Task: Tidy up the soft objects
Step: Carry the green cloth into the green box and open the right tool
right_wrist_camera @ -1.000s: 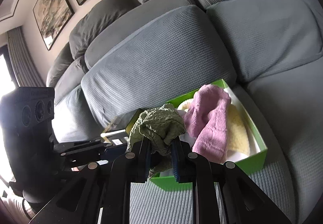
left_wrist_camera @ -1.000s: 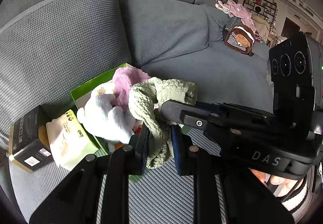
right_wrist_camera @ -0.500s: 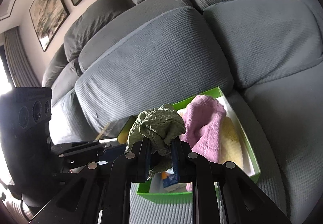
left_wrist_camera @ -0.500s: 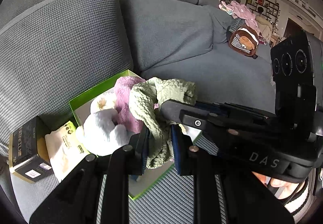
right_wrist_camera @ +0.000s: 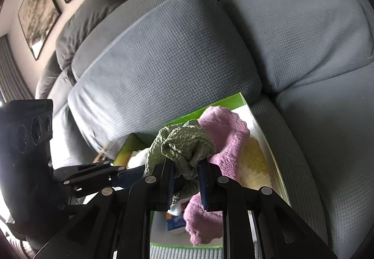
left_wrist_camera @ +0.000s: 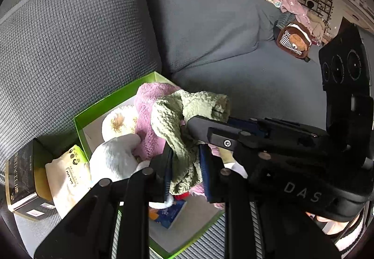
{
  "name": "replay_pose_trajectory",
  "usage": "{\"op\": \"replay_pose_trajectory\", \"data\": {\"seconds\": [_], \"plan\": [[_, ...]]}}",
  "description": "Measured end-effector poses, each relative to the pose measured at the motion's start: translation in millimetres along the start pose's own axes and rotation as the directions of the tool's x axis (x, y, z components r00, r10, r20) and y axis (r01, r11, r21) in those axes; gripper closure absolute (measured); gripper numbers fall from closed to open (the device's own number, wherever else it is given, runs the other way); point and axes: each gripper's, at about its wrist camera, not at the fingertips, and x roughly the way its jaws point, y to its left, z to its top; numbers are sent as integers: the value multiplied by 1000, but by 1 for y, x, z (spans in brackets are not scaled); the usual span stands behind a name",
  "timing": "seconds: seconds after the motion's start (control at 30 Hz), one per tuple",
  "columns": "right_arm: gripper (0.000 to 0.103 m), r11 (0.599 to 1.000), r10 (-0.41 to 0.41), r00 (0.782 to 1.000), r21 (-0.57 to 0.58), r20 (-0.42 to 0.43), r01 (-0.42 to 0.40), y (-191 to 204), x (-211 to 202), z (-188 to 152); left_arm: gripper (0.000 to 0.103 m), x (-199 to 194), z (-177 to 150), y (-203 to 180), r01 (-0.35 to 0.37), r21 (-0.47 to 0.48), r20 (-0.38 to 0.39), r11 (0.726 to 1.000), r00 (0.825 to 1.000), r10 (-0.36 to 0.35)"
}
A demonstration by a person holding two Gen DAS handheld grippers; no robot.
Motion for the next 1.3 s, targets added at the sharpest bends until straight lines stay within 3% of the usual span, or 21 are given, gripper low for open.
{"op": "replay_pose_trajectory", "data": {"seconds": [0.47,0.97,1.03,1.1,1.17,1.3], "plan": [[83,999,-32,996,22,-82,34,-12,44,0,82,37,8,5,-40,-6,-77,999,996,40],[83,995,-101,984,6,-149,103,-9,61,3,81,45,14,2,-35,-7,-93,999,995,34],[76,994,-107,982,8,-155,110,-10,60,3,81,43,13,4,-25,-15,-90,1000,996,23],[58,993,-117,981,17,-156,121,-11,58,2,78,40,12,10,-18,-18,-89,1000,996,16],[49,990,-131,978,27,-160,137,-13,57,2,74,39,12,11,-19,-21,-88,1000,996,17],[43,989,-140,976,32,-166,147,-17,51,2,49,34,10,8,16,-27,-77,1000,997,-18]]}}
